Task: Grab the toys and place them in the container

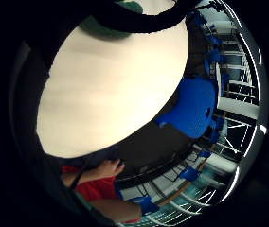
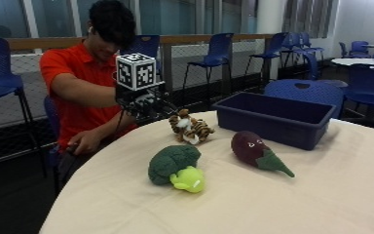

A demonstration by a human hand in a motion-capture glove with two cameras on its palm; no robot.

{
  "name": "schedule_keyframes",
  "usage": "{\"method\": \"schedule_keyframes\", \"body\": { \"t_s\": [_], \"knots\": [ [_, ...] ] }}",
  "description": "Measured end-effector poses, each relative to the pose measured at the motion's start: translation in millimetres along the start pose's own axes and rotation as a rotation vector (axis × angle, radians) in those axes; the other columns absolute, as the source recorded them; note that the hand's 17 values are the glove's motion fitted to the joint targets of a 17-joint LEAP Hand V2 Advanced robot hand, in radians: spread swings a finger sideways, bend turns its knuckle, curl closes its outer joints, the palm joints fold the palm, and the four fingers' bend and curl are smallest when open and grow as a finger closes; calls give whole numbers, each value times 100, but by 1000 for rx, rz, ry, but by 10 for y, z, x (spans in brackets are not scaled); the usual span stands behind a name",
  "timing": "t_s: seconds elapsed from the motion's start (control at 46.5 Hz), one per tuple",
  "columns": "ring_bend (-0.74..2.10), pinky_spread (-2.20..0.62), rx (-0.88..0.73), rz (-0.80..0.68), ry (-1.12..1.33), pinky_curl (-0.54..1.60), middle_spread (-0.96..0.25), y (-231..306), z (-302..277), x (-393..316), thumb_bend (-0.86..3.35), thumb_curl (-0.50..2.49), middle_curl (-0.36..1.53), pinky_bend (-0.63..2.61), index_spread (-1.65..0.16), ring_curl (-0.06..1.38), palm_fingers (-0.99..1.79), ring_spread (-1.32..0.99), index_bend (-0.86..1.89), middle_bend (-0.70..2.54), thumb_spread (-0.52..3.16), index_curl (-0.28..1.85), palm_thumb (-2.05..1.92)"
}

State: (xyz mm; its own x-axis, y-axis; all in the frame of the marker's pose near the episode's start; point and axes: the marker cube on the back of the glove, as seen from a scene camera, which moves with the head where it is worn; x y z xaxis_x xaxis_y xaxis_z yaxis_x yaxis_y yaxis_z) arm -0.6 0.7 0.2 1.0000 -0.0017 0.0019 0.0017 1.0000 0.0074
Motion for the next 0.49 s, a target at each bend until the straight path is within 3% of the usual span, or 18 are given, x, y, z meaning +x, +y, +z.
{"method": "schedule_keyframes", "body": {
  "t_s": [0.193,0.494],
  "knots": [
    [17,4,13,-18,-3,17,-8,10,-29,21,-7,2,7,54,-26,3,-8,-3,19,14,85,12,-11],
    [18,5,41,-75,-25,23,-10,-41,-20,-28,-8,6,14,57,-31,8,-12,-4,18,15,109,20,-11]
  ]
}}
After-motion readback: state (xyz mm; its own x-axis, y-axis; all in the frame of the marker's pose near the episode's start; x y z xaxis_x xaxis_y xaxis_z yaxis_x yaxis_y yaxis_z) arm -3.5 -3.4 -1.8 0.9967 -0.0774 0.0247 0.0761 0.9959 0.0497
